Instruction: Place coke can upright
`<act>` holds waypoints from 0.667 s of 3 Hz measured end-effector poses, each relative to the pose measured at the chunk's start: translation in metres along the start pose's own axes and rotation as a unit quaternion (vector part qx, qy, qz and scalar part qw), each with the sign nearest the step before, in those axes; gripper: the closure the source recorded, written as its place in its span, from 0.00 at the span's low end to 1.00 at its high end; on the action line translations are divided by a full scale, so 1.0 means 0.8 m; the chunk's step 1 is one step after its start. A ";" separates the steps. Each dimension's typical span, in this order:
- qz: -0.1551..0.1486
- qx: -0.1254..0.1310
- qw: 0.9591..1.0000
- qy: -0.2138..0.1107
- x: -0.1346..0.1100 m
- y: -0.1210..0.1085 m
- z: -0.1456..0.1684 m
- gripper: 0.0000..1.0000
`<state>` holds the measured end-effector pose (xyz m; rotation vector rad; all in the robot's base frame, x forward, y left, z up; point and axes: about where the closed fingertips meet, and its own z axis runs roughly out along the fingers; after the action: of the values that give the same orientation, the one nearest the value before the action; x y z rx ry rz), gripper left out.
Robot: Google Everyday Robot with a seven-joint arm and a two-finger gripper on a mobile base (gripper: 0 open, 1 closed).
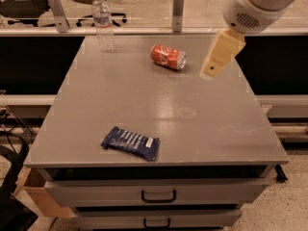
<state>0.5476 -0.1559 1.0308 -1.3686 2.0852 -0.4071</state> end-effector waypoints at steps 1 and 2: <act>0.021 0.047 0.999 0.018 -0.038 -0.019 0.011 0.00; 0.035 0.072 0.996 0.029 -0.036 -0.033 0.009 0.00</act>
Offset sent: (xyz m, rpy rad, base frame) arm 0.0236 0.0205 0.0108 -0.0243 -0.0622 -0.0760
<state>0.5794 -0.1402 1.0493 -1.2097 2.1014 -0.5620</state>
